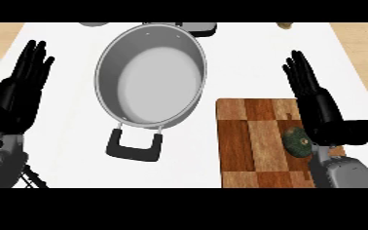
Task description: Pick the squash from the cutting board and place it in the pot
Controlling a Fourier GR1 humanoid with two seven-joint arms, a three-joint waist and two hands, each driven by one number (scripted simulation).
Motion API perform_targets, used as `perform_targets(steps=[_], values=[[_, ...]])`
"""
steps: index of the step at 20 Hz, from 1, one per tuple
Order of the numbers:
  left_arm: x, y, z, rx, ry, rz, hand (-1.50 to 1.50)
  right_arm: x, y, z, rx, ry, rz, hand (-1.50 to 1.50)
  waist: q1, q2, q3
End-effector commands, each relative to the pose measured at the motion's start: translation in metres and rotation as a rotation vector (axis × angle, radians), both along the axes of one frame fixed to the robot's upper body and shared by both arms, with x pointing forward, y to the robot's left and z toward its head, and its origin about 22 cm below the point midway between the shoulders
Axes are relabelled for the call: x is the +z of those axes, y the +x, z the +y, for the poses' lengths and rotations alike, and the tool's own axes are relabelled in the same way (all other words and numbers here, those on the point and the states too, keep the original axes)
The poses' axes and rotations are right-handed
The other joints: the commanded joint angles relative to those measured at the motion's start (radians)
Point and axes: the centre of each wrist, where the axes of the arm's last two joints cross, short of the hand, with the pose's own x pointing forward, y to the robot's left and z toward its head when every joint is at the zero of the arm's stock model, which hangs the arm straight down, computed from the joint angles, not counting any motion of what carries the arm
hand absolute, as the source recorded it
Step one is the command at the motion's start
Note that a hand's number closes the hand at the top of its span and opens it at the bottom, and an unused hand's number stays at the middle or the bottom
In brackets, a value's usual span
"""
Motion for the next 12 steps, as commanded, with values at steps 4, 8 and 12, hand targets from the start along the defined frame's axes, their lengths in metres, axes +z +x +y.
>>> perform_targets(steps=[4,8,12], values=[[-0.038,-0.021,0.048,0.187,0.186,0.234,0.0,-0.013,-0.007,-0.03,-0.327,-0.119,0.069,1.5,-0.013,-0.013,0.042],[-0.062,-0.038,0.069,0.308,0.167,0.416,0.0,-0.012,-0.029,-0.112,-0.82,-0.432,0.007,1.5,-0.09,-0.009,0.034],[-0.076,-0.042,0.053,0.288,0.215,0.512,0.0,-0.044,-0.043,-0.071,-1.026,-0.462,-0.121,-1.5,-0.034,-0.023,0.042]])
